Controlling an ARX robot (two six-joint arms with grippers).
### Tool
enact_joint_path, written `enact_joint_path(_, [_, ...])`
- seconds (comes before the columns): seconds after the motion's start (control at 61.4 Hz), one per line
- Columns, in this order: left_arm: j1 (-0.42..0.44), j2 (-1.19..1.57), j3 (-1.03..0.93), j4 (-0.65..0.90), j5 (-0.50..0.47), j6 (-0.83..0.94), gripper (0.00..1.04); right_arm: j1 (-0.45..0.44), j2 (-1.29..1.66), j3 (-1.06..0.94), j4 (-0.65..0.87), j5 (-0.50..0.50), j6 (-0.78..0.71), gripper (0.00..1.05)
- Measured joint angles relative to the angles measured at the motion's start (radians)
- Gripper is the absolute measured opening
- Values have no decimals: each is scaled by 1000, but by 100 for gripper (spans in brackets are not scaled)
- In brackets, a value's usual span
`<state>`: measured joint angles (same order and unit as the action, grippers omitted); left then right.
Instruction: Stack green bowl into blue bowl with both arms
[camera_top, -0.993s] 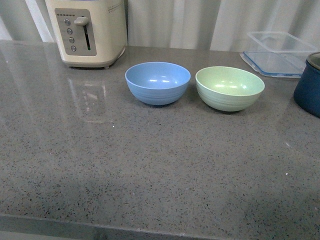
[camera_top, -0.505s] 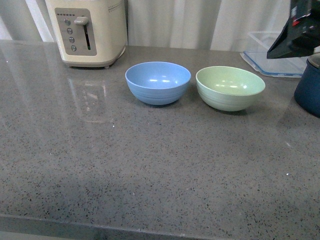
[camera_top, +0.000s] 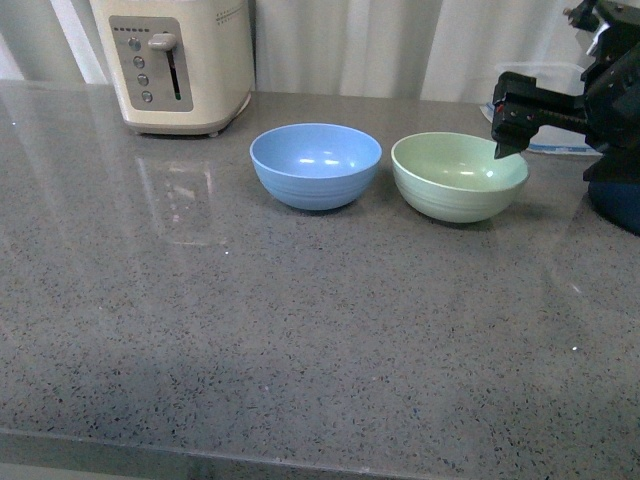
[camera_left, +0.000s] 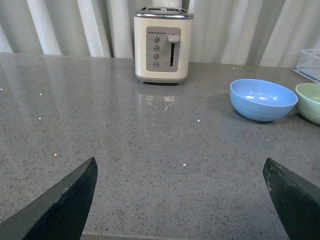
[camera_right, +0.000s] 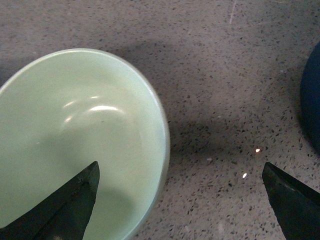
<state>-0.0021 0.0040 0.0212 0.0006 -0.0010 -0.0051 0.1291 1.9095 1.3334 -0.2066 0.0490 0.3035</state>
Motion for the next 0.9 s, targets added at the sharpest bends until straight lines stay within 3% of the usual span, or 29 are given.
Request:
enact_joint_path(0.212, [0, 0, 0, 0, 0, 0, 98, 7, 57, 27, 8, 40, 0, 93])
enact_joint_path(0.326, [0, 0, 0, 0, 0, 0, 98, 13, 71, 37, 7, 49, 0, 76])
enact_joint_path(0.488, [0, 0, 0, 0, 0, 0, 98, 20, 94, 60, 1, 63, 2, 43])
enact_joint_path(0.732, [0, 0, 0, 0, 0, 0, 98, 21, 97, 61, 0, 78, 8, 7])
enact_joint_path(0.798, [0, 0, 0, 0, 0, 0, 98, 21, 95, 63, 3, 75, 15, 1])
enact_joint_path(0.895, [0, 0, 0, 0, 0, 0, 98, 23, 81, 63, 11, 90, 11, 1])
